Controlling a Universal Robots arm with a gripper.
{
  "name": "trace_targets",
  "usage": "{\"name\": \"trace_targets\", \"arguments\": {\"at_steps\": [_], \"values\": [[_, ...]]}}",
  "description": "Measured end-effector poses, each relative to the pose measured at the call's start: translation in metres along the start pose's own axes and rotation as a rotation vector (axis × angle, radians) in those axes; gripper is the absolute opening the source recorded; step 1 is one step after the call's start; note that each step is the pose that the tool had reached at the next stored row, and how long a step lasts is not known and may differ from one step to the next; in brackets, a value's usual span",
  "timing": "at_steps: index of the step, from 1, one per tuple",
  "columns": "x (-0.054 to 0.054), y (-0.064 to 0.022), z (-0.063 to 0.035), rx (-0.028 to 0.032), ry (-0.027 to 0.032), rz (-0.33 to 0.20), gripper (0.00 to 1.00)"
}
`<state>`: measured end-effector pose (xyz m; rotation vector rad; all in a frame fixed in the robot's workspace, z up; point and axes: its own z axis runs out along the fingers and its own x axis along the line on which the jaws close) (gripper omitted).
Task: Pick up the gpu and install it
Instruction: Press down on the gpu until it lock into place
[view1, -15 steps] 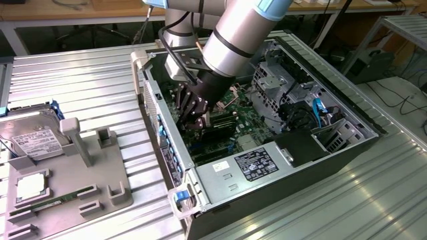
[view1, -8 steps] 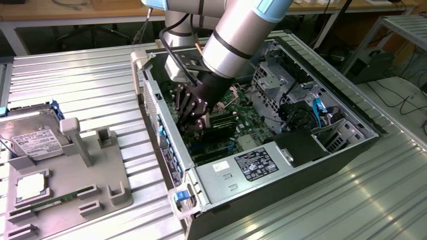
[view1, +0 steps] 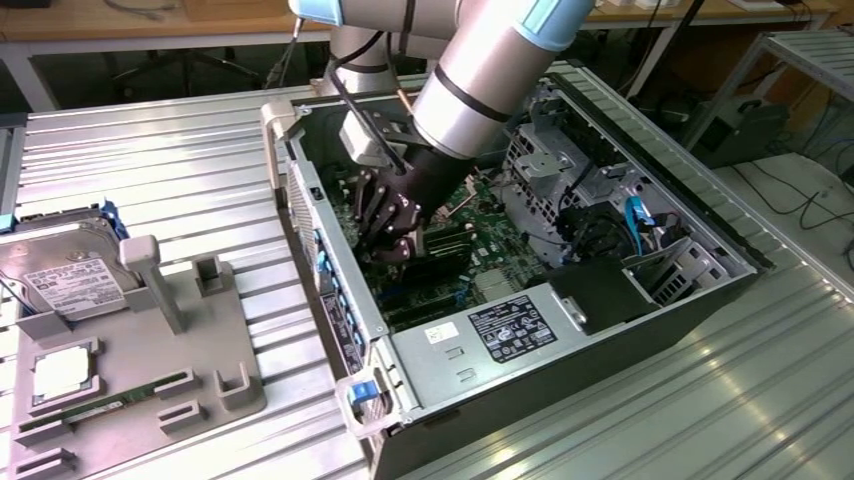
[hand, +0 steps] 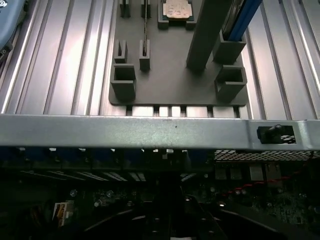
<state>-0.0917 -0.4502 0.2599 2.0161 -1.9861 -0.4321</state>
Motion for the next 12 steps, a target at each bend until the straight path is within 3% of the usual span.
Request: {"name": "trace_targets", "arguments": {"at_steps": [4,12], "values": [[-0.0012,0.0029,-0.0096,-0.001,0.0015,0.001,0.11],[-0.0013,0.0019,-0.0105,-0.001,0.0016,0.001,0.11]]}}
